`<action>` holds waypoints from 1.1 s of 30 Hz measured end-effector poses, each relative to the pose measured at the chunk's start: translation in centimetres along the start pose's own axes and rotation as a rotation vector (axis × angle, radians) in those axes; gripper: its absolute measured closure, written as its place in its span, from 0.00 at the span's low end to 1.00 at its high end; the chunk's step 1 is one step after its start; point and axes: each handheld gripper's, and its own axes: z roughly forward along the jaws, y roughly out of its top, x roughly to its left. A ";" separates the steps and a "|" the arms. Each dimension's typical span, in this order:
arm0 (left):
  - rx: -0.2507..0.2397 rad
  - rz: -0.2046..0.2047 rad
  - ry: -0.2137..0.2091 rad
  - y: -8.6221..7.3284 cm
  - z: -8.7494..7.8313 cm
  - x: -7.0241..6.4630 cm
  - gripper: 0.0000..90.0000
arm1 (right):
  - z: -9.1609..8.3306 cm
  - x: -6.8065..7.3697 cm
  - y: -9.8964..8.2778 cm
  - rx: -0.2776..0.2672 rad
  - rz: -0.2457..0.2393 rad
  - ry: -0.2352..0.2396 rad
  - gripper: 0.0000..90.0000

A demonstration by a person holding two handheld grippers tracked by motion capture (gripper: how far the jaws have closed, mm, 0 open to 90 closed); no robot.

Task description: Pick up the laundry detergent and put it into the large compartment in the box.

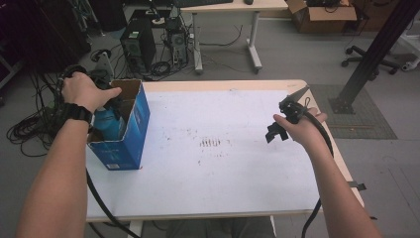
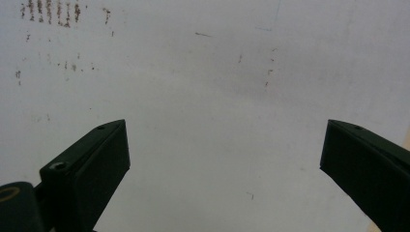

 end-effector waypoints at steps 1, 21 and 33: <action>0.004 0.003 0.002 0.0 0.3 -0.1 0.42 | 0.0 0.0 0.0 0.001 -0.002 0.000 0.04; 0.042 0.012 -0.002 0.2 3.0 -0.1 0.42 | 0.5 0.5 0.1 0.013 -0.012 -0.002 0.04; 0.041 0.018 -0.002 0.3 3.6 -0.2 0.42 | 0.5 0.5 0.1 0.012 -0.014 -0.002 0.04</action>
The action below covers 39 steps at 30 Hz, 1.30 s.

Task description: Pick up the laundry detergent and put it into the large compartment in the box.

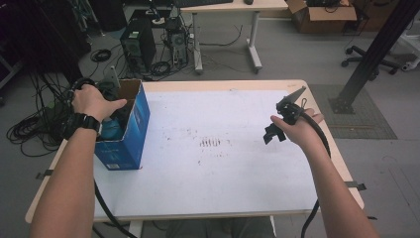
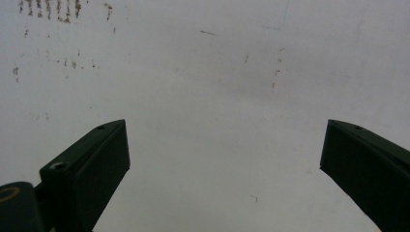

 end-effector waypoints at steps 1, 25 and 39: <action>0.000 0.000 0.000 0.0 0.0 0.0 0.42 | 0.0 0.0 0.0 -0.001 -0.001 0.000 0.04; -0.007 0.011 -0.018 0.0 0.0 0.1 0.41 | 0.0 -0.1 -0.2 -0.003 -0.005 0.003 0.04; -0.040 0.018 0.005 -0.4 -2.6 -0.2 0.38 | -0.2 -0.1 -0.3 -0.006 -0.003 0.008 0.04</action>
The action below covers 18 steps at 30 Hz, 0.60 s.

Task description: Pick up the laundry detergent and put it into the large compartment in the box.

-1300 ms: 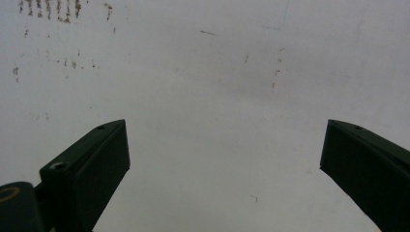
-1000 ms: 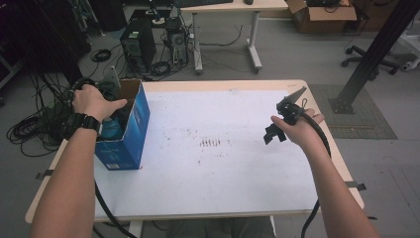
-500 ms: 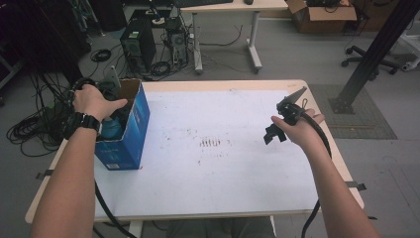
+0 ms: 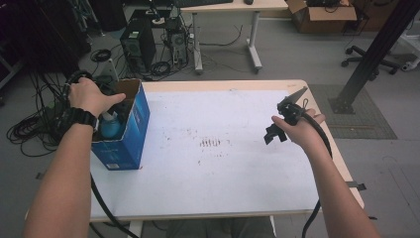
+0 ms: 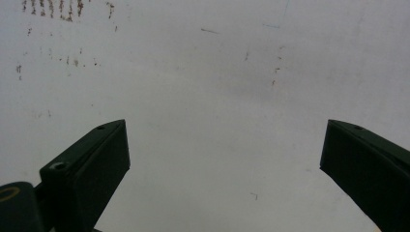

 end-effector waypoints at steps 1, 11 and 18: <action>0.000 0.000 0.000 0.0 0.0 0.0 0.38 | 0.0 0.0 0.0 0.000 0.000 0.000 0.04; -0.056 0.016 0.018 -0.5 -3.5 -0.5 0.33 | -0.5 0.0 -0.1 -0.009 0.002 0.002 0.04; -0.092 0.037 -0.008 -0.9 -5.2 -1.5 0.24 | -0.6 0.0 -0.2 -0.012 -0.003 0.006 0.04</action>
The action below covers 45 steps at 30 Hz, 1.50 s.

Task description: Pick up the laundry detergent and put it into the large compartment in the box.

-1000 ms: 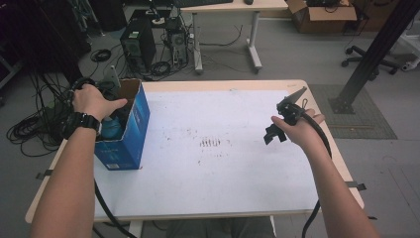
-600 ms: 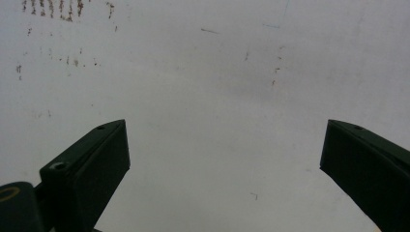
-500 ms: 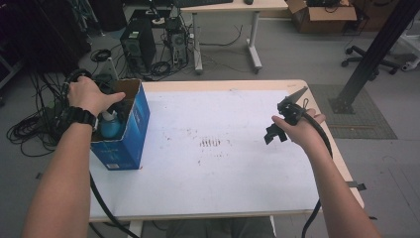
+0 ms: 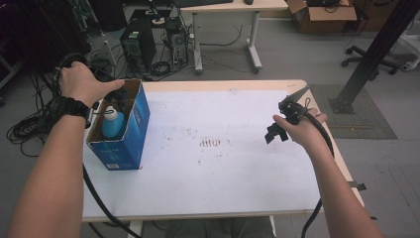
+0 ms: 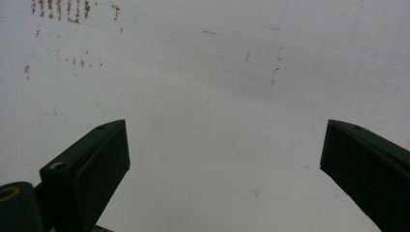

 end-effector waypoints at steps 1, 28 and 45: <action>-0.002 0.002 -0.002 0.0 -0.2 -0.2 0.24 | 0.0 0.0 0.0 0.002 -0.002 0.000 0.04; -0.017 0.160 -0.056 0.5 2.4 -11.9 0.05 | -0.4 0.0 -0.1 -0.009 -0.015 0.011 0.04; 0.039 0.205 -0.066 0.1 6.5 -14.7 0.05 | -0.3 0.1 0.0 -0.008 -0.020 0.015 0.04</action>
